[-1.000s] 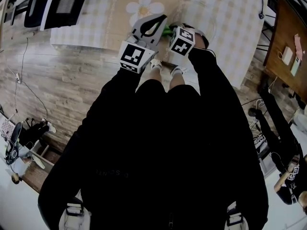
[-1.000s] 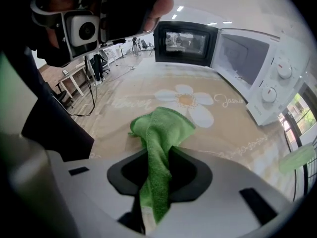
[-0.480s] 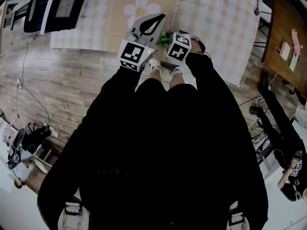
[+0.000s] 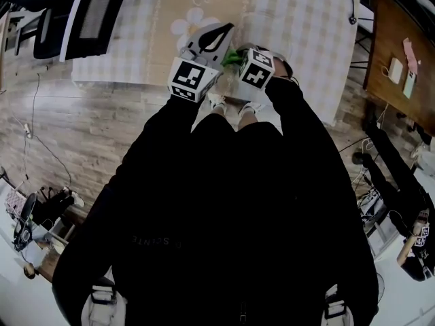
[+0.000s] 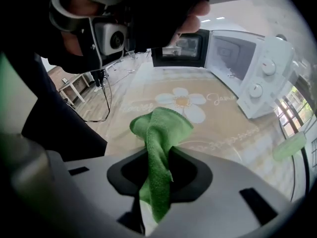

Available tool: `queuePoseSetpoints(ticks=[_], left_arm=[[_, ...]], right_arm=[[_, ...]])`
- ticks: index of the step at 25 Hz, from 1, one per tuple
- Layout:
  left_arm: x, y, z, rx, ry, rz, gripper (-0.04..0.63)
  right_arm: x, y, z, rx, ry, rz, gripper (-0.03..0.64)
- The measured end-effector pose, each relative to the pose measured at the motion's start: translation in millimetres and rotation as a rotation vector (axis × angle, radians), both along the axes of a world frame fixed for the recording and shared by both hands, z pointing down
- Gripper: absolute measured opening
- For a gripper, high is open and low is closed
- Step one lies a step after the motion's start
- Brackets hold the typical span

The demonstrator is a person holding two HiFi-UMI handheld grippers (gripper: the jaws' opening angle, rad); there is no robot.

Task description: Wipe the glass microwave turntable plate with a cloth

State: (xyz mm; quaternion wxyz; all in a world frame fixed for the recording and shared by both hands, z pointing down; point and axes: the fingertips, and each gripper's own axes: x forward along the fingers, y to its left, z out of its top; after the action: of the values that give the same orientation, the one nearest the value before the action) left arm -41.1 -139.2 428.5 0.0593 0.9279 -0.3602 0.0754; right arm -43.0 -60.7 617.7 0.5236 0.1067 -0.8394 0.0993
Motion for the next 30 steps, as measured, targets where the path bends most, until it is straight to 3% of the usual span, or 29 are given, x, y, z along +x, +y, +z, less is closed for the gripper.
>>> queuePoseSetpoints(ticks=[12,30], left_arm=[[15,-34,-5,0.005,0.018,0.012,0.021],[31,-74,16,-0.032,-0.001,0.023,0.021]], right_arm=[[65,-103,-28,0.157,0.061,0.128,0.115],[94,-183,8,0.278,0.188,0.124,0.117]])
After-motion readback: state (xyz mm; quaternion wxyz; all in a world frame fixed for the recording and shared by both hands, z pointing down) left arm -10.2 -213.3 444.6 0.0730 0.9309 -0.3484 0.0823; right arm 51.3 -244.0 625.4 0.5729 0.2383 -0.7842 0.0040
